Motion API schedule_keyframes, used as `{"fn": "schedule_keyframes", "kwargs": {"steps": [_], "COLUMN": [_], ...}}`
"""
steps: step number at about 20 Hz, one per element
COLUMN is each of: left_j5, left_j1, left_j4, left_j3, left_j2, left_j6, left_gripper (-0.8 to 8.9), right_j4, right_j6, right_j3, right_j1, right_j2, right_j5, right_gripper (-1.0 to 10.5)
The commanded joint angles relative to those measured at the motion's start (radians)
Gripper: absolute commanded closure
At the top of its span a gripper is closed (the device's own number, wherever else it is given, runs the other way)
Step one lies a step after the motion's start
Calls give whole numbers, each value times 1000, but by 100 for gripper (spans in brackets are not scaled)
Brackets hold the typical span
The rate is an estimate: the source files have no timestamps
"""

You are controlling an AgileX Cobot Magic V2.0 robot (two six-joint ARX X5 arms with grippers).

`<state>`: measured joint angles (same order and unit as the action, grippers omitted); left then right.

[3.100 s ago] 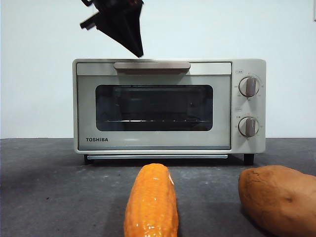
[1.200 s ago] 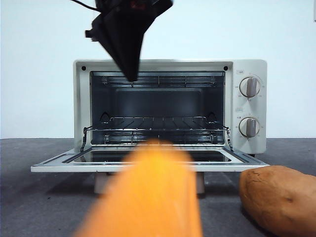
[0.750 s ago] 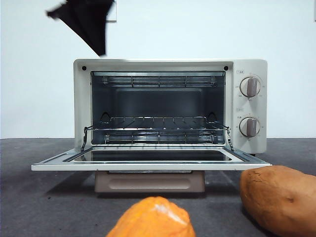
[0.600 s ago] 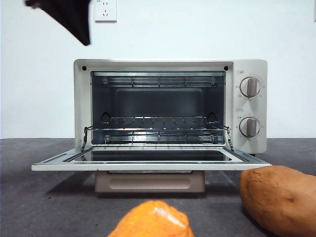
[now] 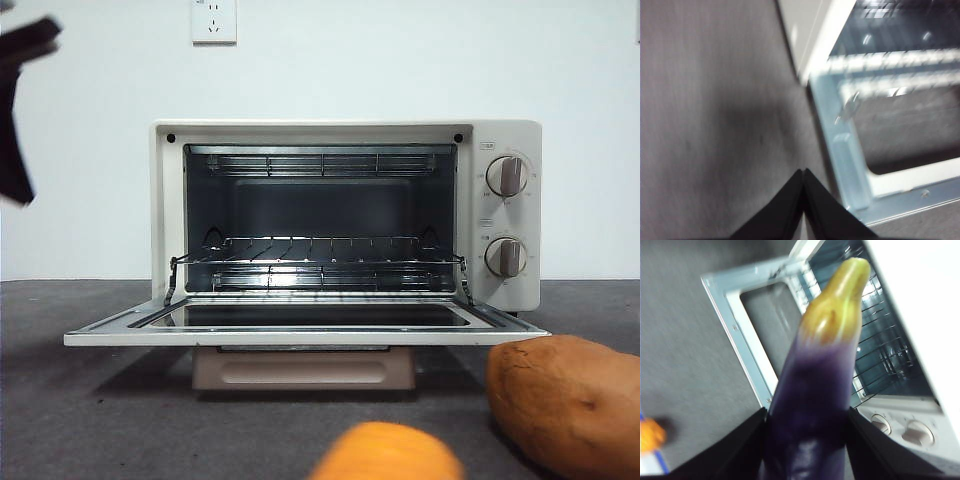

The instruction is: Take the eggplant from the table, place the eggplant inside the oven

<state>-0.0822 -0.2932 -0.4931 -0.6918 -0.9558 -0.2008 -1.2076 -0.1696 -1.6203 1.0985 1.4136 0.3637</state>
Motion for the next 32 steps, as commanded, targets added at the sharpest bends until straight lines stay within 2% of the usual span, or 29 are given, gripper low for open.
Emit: {"fn": "schedule_keyframes", "kwargs": {"steps": [1, 7, 9, 10, 11, 13, 17, 20, 22, 25, 32], "left_j5": [-35, -62, -103, -117, -129, -129, -163, -166, -186, -204, -206], "left_j1": [13, 73, 97, 103, 107, 109, 109, 109, 109, 109, 109], "left_j4": [69, 139, 148, 150, 150, 149, 148, 141, 141, 124, 120], "left_j3": [58, 117, 117, 117, 117, 117, 117, 117, 117, 117, 117], "left_j2": [9, 9, 9, 9, 9, 9, 9, 9, 9, 9, 9], "left_j6": [-50, -53, -54, -54, -53, -53, -54, -54, -54, -51, -48], "left_gripper": [808, 808, 808, 808, 808, 808, 808, 808, 808, 808, 808], "right_j4": [53, 278, 352, 383, 416, 475, 581, 621, 617, 618, 594], "right_j6": [-77, -217, -265, -282, -329, -384, -426, -453, -457, -431, -357], "right_j3": [-14, -13, -14, -14, -13, -13, -13, -13, -14, -13, -14], "right_j1": [-17, -117, -151, -161, -169, -181, -211, -224, -230, -230, -199], "right_j2": [87, 298, 368, 394, 429, 480, 553, 585, 596, 599, 599], "right_j5": [5, 4, 8, 22, 47, 125, 204, 232, 234, 240, 247], "right_gripper": [784, 784, 784, 784, 784, 784, 784, 776, 718, 636, 637]}}
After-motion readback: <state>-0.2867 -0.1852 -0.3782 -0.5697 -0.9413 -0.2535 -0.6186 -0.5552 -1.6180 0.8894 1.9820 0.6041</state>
